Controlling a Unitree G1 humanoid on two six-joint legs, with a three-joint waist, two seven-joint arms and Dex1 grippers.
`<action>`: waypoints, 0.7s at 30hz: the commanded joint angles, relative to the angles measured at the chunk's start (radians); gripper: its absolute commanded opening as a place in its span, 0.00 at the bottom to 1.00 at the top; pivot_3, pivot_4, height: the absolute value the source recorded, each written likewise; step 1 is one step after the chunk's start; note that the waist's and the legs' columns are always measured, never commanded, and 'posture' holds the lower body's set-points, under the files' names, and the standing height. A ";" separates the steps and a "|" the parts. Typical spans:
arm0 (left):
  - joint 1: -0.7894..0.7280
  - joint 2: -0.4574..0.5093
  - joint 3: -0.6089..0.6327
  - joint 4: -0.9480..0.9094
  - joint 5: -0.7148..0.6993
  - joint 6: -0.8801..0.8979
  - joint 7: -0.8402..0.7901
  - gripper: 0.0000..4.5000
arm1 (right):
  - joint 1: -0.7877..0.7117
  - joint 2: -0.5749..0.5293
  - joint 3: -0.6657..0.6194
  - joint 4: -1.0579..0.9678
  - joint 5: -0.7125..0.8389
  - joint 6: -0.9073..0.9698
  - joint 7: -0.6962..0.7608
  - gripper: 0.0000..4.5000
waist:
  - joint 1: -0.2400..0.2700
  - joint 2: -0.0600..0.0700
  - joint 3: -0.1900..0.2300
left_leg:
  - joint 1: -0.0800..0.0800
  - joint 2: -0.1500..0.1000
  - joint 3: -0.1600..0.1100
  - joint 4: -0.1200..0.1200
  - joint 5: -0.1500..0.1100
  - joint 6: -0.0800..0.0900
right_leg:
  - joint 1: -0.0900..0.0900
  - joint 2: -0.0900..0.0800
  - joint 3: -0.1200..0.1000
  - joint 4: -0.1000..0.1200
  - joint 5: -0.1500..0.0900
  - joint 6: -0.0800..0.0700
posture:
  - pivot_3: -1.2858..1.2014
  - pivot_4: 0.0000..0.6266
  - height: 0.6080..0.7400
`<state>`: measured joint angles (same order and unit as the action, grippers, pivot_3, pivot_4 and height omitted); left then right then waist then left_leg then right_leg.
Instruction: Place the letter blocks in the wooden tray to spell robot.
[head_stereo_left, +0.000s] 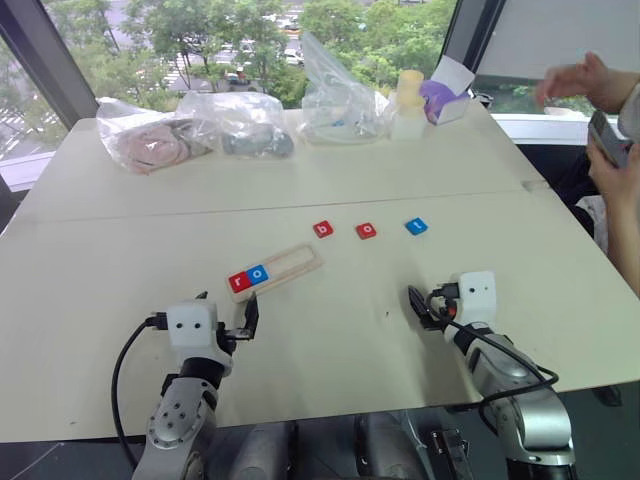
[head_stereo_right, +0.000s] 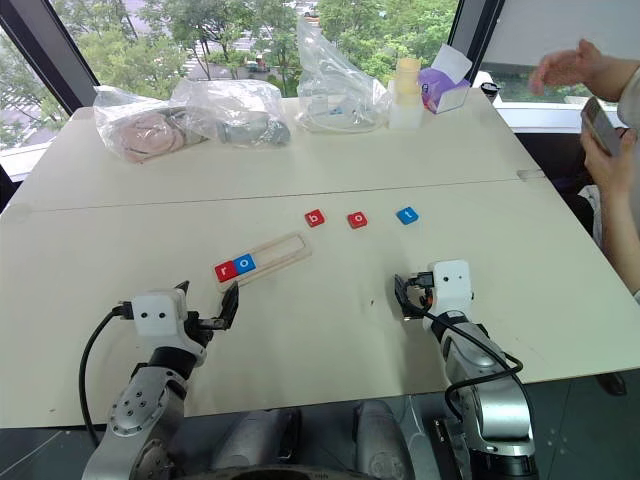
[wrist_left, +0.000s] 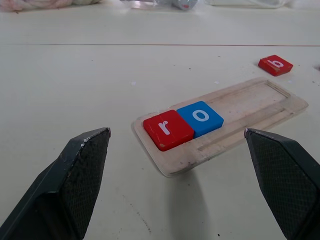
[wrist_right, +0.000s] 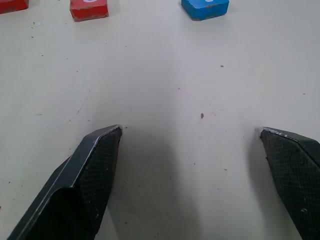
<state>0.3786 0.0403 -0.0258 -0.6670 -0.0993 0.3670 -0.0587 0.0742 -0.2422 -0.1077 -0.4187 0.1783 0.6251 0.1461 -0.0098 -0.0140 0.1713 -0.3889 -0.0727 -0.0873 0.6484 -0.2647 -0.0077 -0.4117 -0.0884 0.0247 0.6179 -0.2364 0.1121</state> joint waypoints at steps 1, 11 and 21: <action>0.001 0.007 0.000 -0.015 -0.005 0.000 -0.003 1.00 | -0.007 -0.001 0.000 -0.030 -0.002 -0.016 0.003 0.99 | 0.000 0.000 0.000 | 0.000 0.000 0.000 0.000 0.000 0.000 | 0.000 0.000 0.000 0.000 0.000 0.000 | 0.52 0.24 1.00; 0.000 0.014 0.017 -0.026 -0.017 0.004 -0.002 1.00 | -0.013 0.010 0.008 -0.029 0.000 -0.015 0.000 0.99 | -0.001 0.000 0.000 | 0.000 0.000 0.000 0.000 0.000 0.000 | 0.000 0.000 0.000 -0.001 -0.001 0.001 | 0.52 0.24 1.00; -0.018 0.013 0.025 -0.012 -0.020 0.000 0.006 1.00 | -0.041 0.004 0.011 -0.001 -0.003 -0.029 0.012 0.99 | 0.000 0.000 0.001 | -0.001 0.000 0.000 0.000 0.000 0.000 | -0.001 0.000 0.000 -0.001 -0.001 0.001 | 0.52 0.24 1.00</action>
<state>0.3654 0.0539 -0.0109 -0.6669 -0.1147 0.3788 -0.0566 0.0446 -0.2364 -0.0945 -0.4065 0.1761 0.6214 0.1548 -0.0096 -0.0136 0.1719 -0.3899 -0.0725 -0.0876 0.6479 -0.2648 -0.0079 -0.4125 -0.0886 0.0246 0.6166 -0.2371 0.1132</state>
